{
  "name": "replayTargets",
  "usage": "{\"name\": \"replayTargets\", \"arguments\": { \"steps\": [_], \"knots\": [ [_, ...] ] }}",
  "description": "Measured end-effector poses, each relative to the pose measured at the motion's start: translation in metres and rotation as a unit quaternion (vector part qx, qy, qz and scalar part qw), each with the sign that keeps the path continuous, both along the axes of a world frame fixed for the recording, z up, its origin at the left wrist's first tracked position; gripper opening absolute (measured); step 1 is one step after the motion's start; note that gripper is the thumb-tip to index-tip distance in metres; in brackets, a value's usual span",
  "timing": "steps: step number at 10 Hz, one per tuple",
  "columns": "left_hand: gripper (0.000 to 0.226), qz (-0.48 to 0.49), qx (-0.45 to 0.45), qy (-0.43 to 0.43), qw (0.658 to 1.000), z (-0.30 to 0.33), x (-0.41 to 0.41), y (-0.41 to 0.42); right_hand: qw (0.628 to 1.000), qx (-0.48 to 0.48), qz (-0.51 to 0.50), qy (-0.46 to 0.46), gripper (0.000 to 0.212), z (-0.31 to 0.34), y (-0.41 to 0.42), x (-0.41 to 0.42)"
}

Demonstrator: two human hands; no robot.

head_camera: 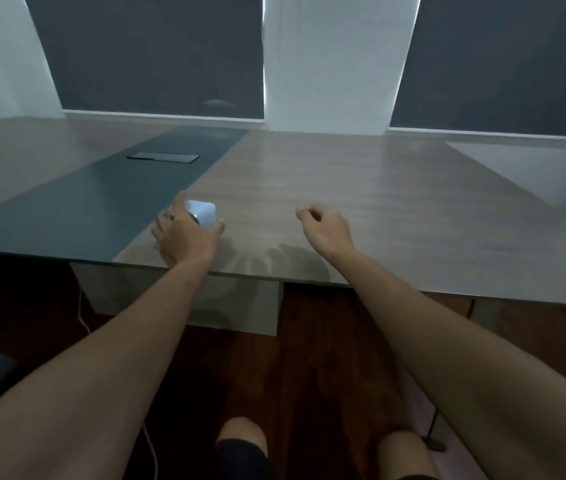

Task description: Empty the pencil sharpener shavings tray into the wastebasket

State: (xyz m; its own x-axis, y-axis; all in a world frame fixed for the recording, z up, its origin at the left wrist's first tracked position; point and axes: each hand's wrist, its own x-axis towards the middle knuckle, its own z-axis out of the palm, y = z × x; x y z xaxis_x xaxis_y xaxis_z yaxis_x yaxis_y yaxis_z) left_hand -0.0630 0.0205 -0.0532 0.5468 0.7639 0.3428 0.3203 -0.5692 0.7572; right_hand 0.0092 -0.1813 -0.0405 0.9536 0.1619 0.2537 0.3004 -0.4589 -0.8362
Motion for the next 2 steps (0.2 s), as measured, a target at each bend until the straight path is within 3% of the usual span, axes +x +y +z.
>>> {"name": "replayTargets", "arguments": {
  "steps": [1,2],
  "knots": [
    [0.086,0.012,0.099,-0.010,0.995,0.007,0.006,-0.015,0.992,-0.116,-0.013,-0.058,0.040,-0.004,-0.035,0.010],
    [0.080,-0.044,0.160,-0.046,0.985,0.015,0.020,-0.044,0.964,-0.255,-0.033,-0.066,0.056,-0.009,-0.068,0.020]
  ]
}}
